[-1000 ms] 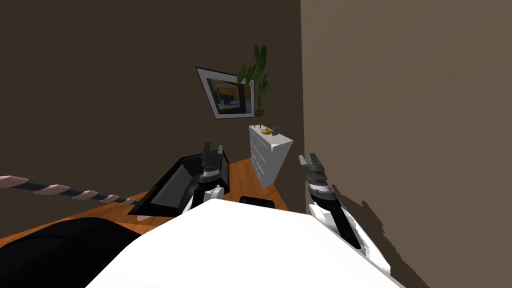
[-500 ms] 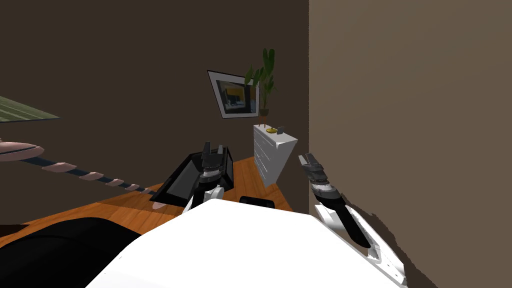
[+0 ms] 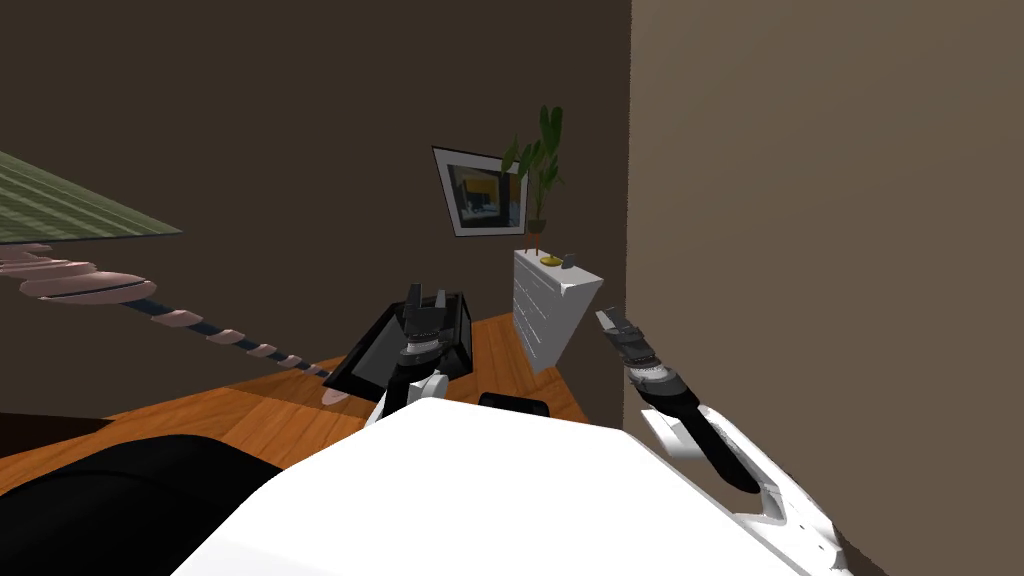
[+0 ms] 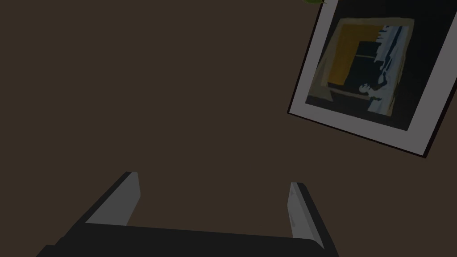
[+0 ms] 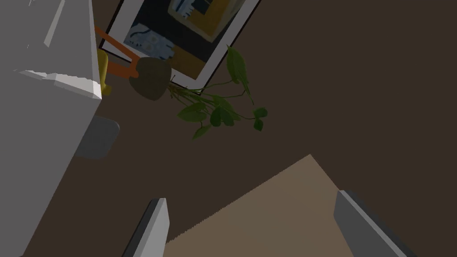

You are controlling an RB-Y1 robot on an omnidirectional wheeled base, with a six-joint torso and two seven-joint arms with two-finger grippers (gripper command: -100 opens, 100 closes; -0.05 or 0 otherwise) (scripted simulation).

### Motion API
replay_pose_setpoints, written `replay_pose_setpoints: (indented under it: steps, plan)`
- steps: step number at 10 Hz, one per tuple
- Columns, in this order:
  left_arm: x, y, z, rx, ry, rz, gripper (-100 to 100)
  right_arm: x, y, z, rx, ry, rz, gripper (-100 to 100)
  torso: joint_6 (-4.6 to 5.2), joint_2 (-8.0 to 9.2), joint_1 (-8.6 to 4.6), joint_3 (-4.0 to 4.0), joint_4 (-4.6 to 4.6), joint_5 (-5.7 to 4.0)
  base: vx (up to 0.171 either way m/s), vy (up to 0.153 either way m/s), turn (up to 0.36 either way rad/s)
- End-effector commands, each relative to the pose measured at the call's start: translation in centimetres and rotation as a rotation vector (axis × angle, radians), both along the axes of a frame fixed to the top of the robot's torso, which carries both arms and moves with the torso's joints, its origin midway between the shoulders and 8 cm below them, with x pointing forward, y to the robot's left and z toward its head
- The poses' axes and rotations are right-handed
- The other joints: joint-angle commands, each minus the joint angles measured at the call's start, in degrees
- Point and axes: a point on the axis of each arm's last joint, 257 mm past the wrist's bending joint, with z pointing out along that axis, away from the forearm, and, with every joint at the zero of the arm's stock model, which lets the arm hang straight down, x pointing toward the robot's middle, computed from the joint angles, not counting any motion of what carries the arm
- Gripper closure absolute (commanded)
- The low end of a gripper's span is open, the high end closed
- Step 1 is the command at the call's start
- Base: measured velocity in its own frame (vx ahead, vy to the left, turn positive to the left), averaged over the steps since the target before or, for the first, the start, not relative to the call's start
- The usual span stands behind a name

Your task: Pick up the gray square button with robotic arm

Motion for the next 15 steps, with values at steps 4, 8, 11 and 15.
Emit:
replay_pose_setpoints:
  steps: [4, 8, 11, 15]
  plan:
    - [0.0, 0.0, 0.0, 0.000, 0.000, 0.000, 0, 0.3, 0.2, -0.8, -0.136, 0.018, 0.040, -100, 0.00, 0.01, 0.09, 0.01, 0.00, 0.02, -0.061, 0.062, 0.076]
    - [0.0, 0.0, 0.0, 0.000, 0.000, 0.000, 0, 0.5, 0.3, -1.4, -0.242, 0.031, 0.075, -100, 0.03, -0.07, 0.03, -0.04, -0.01, 0.01, -0.034, 0.045, 0.050]
    - [0.0, 0.0, 0.0, 0.000, 0.000, 0.000, 0, 0.6, 0.4, -2.1, -0.335, 0.041, 0.104, -100, 0.04, -0.03, 0.02, -0.01, 0.00, 0.01, -0.042, 0.048, 0.069]
    - [0.0, 0.0, 0.0, 0.000, 0.000, 0.000, 0, 0.7, 0.2, -3.6, -0.481, 0.052, 0.145, -100, 0.05, -0.15, -0.10, -0.08, -0.03, -0.02, -0.021, 0.044, 0.081]
